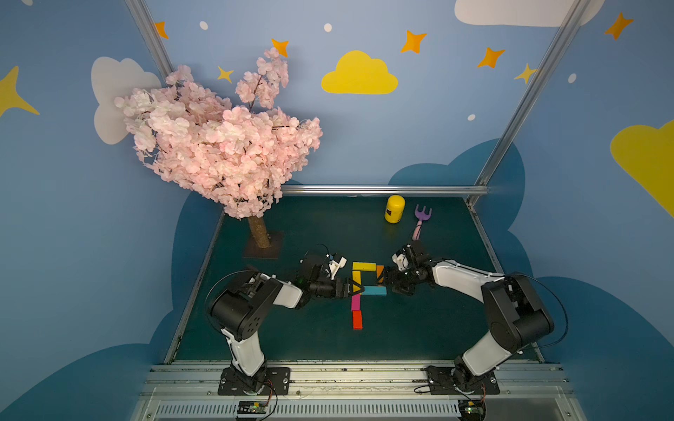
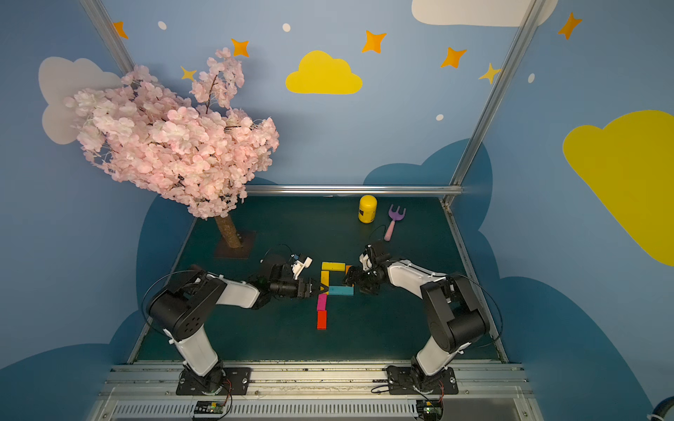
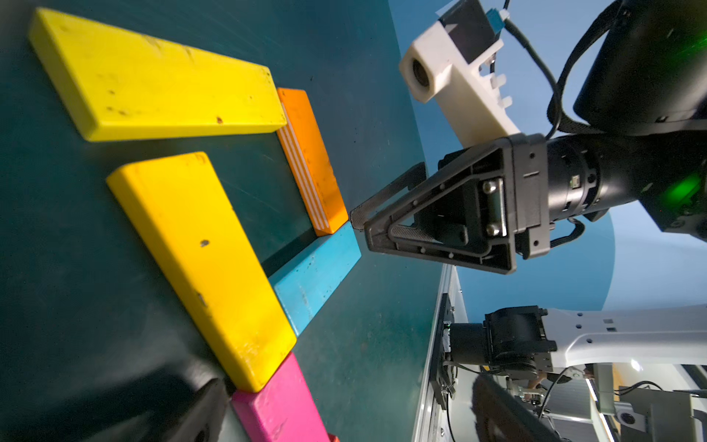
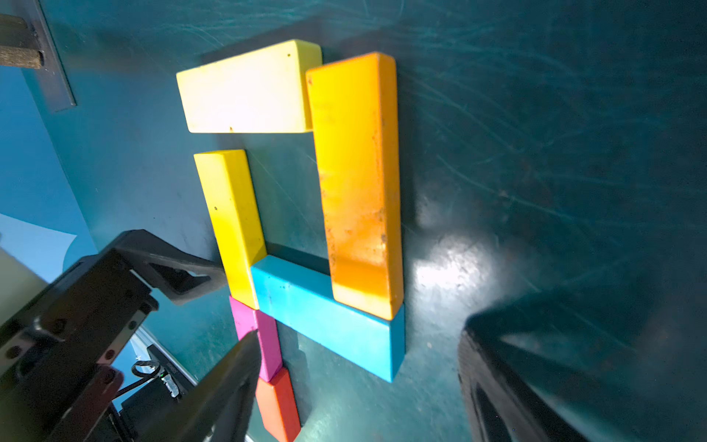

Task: Assemble the letter p with building blocks
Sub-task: Adjust the building block at the center of the board.

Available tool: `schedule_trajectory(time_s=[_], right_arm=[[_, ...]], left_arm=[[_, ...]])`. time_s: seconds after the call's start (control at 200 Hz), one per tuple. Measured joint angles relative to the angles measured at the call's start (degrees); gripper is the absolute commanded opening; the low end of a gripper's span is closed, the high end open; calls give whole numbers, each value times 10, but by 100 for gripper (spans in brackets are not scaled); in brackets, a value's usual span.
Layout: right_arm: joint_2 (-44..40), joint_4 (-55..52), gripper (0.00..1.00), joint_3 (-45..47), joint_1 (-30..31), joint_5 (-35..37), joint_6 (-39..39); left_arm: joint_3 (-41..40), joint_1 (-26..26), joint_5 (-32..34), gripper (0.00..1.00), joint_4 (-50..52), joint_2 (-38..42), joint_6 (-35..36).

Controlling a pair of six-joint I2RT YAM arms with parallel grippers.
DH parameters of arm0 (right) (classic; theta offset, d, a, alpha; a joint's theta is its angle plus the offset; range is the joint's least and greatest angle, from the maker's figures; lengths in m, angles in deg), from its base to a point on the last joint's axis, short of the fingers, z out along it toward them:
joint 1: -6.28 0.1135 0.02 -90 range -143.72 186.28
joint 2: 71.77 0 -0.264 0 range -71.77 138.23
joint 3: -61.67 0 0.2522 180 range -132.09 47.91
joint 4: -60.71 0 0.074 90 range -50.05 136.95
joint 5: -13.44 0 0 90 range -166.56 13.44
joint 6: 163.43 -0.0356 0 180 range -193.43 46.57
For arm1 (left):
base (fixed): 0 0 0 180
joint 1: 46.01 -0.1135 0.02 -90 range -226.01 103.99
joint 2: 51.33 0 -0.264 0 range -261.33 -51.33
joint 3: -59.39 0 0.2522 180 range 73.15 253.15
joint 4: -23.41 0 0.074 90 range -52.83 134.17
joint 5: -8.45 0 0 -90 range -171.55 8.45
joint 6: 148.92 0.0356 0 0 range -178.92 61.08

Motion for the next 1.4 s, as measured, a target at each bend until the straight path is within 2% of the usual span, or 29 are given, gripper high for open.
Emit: schedule_trajectory(time_s=[0.28,0.461,1.402], right_arm=[[0,0,81,0,0,0,0],[0,0,81,0,3,1,0],[0,0,81,0,12,4,0]], left_arm=[[-35,-3,13,100,77,82,52],[-67,7,19,100,98,87,60],[-71,52,14,100,62,75,50]])
